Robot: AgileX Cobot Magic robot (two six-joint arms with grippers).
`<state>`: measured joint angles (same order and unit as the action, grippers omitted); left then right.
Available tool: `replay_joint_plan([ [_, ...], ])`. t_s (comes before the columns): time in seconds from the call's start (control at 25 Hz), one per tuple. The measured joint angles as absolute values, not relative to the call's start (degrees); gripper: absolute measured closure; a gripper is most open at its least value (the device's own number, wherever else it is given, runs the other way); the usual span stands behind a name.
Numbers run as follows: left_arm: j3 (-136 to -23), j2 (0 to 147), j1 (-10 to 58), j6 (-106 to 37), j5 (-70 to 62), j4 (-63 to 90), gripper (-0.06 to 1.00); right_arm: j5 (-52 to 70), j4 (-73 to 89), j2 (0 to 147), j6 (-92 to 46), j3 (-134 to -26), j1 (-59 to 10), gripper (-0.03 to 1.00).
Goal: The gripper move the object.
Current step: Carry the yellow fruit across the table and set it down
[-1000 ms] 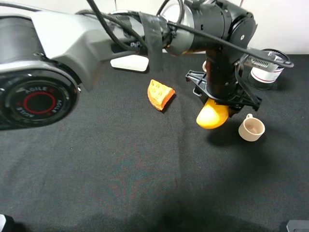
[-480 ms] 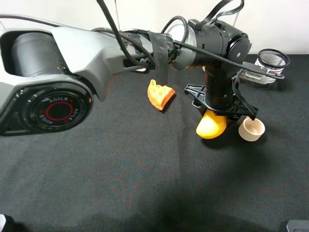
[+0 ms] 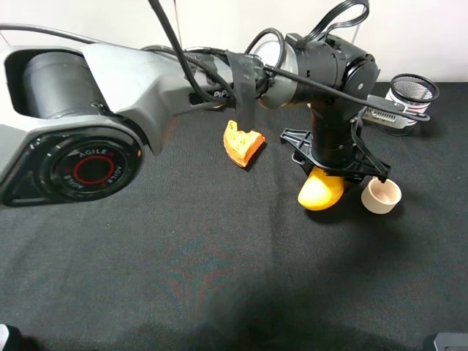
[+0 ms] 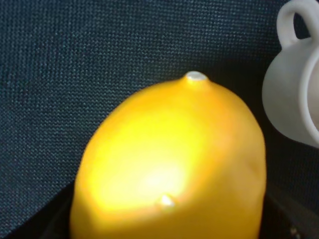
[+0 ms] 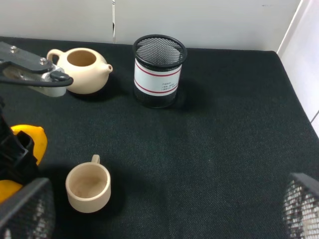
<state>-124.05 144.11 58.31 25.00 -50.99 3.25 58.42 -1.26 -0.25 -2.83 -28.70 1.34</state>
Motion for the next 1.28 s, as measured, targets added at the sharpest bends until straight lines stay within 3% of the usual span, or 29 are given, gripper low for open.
replay_joint_plan([
  [0.72, -124.1, 144.2, 58.3, 24.6, -49.9, 3.1, 0.26, 58.4, -1.3, -0.3, -2.8, -28.7, 1.3, 0.27],
  [1.08, -124.1, 144.3, 58.3, 24.6, -49.7, 3.1, 0.08, 58.4, -1.3, -0.3, -2.8, -28.7, 1.3, 0.27],
  [1.28, -124.1, 144.3, 58.3, 24.6, -49.7, 3.1, 0.04, 58.4, -1.2, -0.3, -2.8, -28.7, 1.3, 0.27],
])
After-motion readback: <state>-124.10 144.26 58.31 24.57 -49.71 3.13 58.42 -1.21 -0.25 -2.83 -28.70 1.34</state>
